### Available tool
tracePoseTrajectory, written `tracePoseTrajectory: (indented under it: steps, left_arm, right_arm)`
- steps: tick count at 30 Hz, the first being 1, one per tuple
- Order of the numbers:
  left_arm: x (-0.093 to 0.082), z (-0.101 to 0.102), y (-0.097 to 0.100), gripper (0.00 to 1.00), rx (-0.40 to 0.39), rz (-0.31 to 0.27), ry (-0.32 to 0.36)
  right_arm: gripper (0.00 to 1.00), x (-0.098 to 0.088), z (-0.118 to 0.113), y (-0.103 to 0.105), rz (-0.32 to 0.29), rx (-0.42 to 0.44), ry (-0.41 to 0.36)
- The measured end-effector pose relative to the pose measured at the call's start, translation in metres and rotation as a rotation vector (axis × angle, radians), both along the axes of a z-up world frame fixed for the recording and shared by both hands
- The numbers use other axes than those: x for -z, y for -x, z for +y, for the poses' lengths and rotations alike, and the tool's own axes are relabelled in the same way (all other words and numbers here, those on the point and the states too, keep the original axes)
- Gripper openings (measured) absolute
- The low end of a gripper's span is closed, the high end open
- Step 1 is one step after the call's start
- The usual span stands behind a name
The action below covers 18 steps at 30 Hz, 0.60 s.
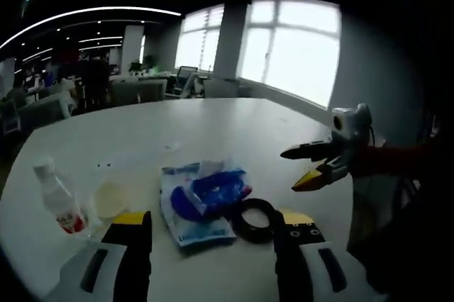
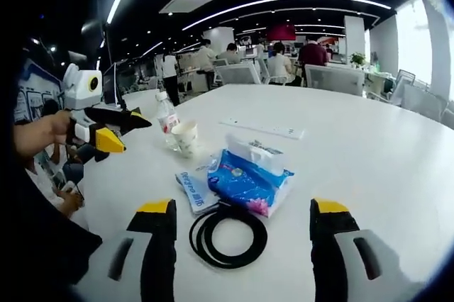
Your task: Arrange the tabletop items into an orderly group along one side of the table until the central work area is clear of visible clutter.
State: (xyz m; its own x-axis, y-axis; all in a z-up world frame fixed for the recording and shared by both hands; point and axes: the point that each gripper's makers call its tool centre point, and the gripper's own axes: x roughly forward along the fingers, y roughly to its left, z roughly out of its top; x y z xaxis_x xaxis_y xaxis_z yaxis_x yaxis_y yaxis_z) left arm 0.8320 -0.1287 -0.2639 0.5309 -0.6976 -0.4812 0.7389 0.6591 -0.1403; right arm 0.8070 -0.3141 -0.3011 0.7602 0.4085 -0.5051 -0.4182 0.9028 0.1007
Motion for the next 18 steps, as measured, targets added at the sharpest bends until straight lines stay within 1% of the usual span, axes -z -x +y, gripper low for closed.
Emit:
tracePoseTrajectory:
  steps: [1,3,5,6,8,10,11,12,16,17,18]
  left_arm:
    - [0.001,-0.003,-0.002,0.68,-0.003,0.003,0.004]
    - [0.005,-0.006,-0.007,0.65,-0.006,0.011,0.014]
    - [0.005,-0.013,-0.010,0.60,-0.002,0.007,0.018]
    - [0.007,-0.015,-0.012,0.59,-0.002,0.010,0.019]
    - [0.012,-0.017,-0.017,0.57,-0.007,0.024,0.029]
    - [0.020,-0.018,-0.025,0.53,-0.010,0.034,0.037]
    - [0.018,-0.025,-0.023,0.51,-0.010,0.038,0.035]
    - [0.019,-0.028,-0.024,0.50,-0.011,0.038,0.033]
    - [0.034,-0.033,-0.038,0.44,-0.044,0.054,0.025]
    - [0.037,-0.034,-0.041,0.42,-0.047,0.059,0.026]
    - [0.039,-0.035,-0.043,0.41,-0.053,0.064,0.030]
  right_arm:
    - [0.71,0.002,-0.002,-0.002,0.006,0.009,0.008]
    - [0.65,0.007,-0.002,-0.005,0.006,0.008,0.020]
    - [0.63,0.013,-0.003,-0.009,0.013,0.006,0.028]
    - [0.63,0.015,-0.003,-0.010,0.015,0.007,0.029]
    - [0.59,0.020,-0.002,-0.014,0.024,-0.001,0.031]
    - [0.57,0.023,0.001,-0.017,0.026,-0.006,0.042]
    - [0.55,0.024,0.002,-0.019,0.025,-0.009,0.046]
    - [0.54,0.025,0.003,-0.021,0.026,-0.009,0.050]
    - [0.48,0.031,0.004,-0.031,0.035,-0.009,0.053]
    - [0.47,0.032,0.003,-0.033,0.033,-0.006,0.061]
    - [0.47,0.033,0.000,-0.039,0.016,0.006,0.087]
